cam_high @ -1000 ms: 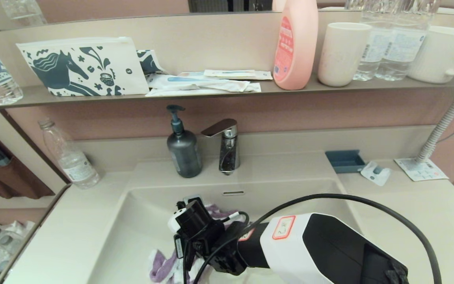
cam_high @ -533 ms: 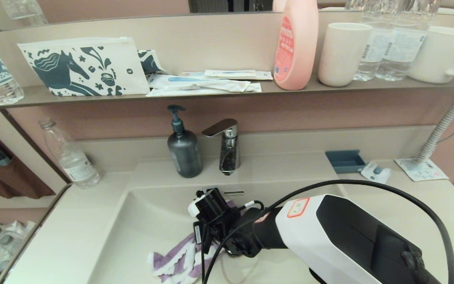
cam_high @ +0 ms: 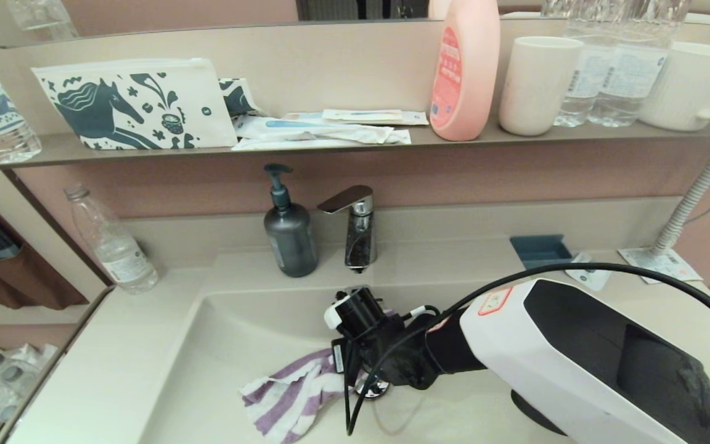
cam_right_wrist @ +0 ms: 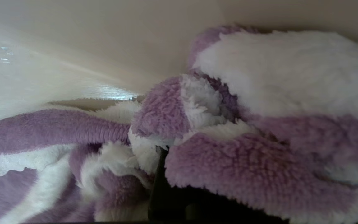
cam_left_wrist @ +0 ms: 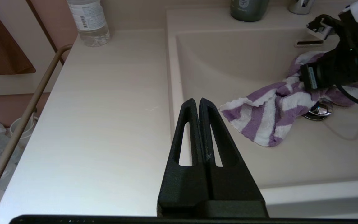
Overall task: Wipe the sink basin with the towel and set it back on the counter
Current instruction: Wipe the sink
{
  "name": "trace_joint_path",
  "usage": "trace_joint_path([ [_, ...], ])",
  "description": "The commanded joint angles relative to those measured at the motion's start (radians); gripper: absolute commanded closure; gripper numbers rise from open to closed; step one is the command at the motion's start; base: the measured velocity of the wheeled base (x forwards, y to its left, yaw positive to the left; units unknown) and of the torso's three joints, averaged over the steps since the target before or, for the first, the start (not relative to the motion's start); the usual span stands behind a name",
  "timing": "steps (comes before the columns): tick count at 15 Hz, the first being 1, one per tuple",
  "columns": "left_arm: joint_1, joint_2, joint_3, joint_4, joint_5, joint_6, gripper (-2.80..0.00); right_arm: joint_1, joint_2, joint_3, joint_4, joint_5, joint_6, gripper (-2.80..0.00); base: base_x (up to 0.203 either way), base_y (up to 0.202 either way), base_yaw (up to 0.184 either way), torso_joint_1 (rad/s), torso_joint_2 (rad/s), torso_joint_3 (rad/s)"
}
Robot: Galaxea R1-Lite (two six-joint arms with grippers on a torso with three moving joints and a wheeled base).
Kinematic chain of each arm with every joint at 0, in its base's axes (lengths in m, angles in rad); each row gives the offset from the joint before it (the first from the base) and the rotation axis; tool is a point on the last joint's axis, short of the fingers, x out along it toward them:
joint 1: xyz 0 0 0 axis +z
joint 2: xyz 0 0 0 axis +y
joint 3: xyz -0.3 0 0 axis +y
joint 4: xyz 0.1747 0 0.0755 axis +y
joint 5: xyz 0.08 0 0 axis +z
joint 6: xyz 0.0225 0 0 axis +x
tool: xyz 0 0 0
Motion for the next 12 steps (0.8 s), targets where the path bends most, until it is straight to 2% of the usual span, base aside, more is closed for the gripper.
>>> trace_joint_path([
  [1,0.000,0.001,0.000,0.000,0.000,0.000,0.00,-0.043,-0.019,0.050,0.009,-0.013,0.003,0.00,0.000,0.000,0.000,0.000,0.00,0.000],
  [2,0.000,0.001,0.000,0.000,0.000,-0.020,0.00,-0.052,-0.028,0.080,-0.002,-0.019,0.003,0.00,0.000,0.000,0.000,0.000,0.00,0.000],
  [4,0.000,0.001,0.000,0.000,0.000,0.001,0.00,-0.065,-0.047,0.146,-0.034,-0.027,0.002,0.00,0.000,0.000,0.000,0.000,0.00,0.000],
  [12,0.000,0.001,0.000,0.000,0.000,0.000,0.00,-0.110,-0.159,0.400,-0.015,-0.060,-0.006,0.00,0.000,0.000,0.000,0.000,0.00,0.000],
])
